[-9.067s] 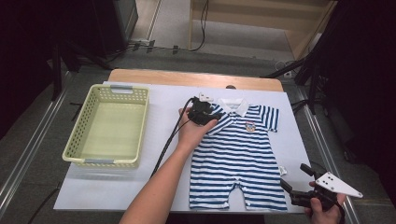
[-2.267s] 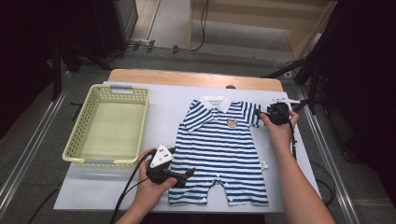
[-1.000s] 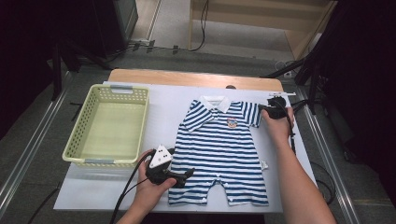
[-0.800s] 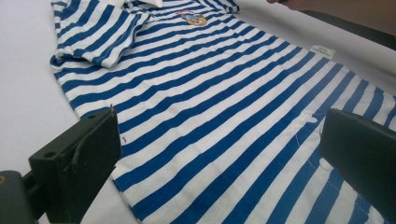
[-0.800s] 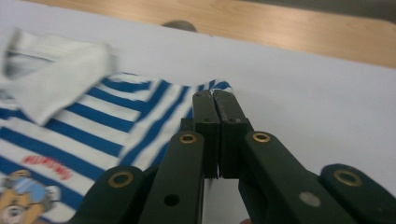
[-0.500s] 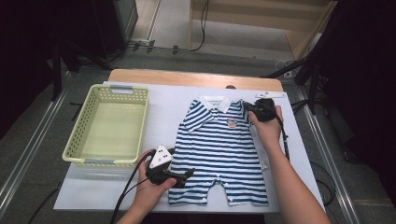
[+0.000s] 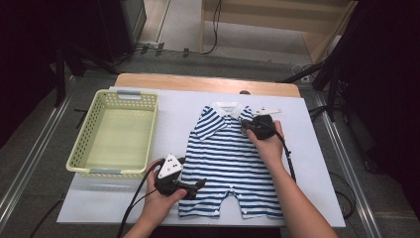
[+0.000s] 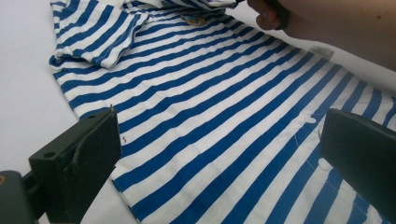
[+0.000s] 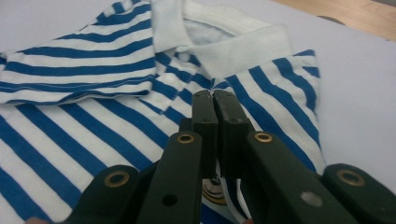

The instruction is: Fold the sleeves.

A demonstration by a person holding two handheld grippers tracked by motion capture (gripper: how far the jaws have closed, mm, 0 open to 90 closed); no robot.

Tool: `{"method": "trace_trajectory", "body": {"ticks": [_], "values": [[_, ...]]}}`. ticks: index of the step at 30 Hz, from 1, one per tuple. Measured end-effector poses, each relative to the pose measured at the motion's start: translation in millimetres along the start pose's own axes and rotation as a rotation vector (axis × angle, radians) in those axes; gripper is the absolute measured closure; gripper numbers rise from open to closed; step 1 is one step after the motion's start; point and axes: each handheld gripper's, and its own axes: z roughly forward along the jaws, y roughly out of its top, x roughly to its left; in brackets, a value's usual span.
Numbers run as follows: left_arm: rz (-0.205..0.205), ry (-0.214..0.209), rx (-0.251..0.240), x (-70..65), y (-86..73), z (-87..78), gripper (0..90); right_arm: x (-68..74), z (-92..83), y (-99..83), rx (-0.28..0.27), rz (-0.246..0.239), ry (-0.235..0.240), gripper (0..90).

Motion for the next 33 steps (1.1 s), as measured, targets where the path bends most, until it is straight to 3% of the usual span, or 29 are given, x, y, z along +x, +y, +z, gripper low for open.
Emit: {"method": "trace_trajectory", "body": {"ticks": [6,8,10,13,16,19,23,28,33], "values": [[0.002,0.001,0.002,-0.3,0.0,0.3,0.0,14.0,10.1,2.4,0.008,-0.009,0.011,83.6],[0.0,0.001,0.0,-0.1,-0.2,0.0,0.0,15.7,11.6,2.3,-0.001,-0.013,0.033,76.0],[0.001,0.001,0.0,0.1,-0.2,-0.2,0.0,14.2,8.2,2.6,-0.028,-0.005,0.085,68.9],[0.001,-0.001,0.001,0.0,-0.2,-0.1,0.0,4.2,-4.4,2.8,-0.08,0.026,0.1,64.6],[0.003,-0.002,0.002,-0.1,-0.1,0.2,0.0,-13.1,-18.6,-2.0,-0.104,0.063,0.062,68.3],[0.003,-0.001,0.004,-0.5,0.1,0.8,0.0,-29.9,-27.5,-13.7,-0.078,0.101,0.018,74.6],[0.007,0.002,0.007,-1.0,0.1,1.5,0.0,-40.8,-30.5,-32.1,-0.031,0.101,-0.009,78.0],[0.006,0.005,0.008,-1.3,-0.1,1.8,0.0,-41.5,-25.1,-46.6,0.027,0.092,0.011,81.5],[0.006,0.007,0.007,-1.1,-0.2,1.5,0.0,-37.9,-25.9,-45.3,0.039,0.065,-0.005,79.4]]}}
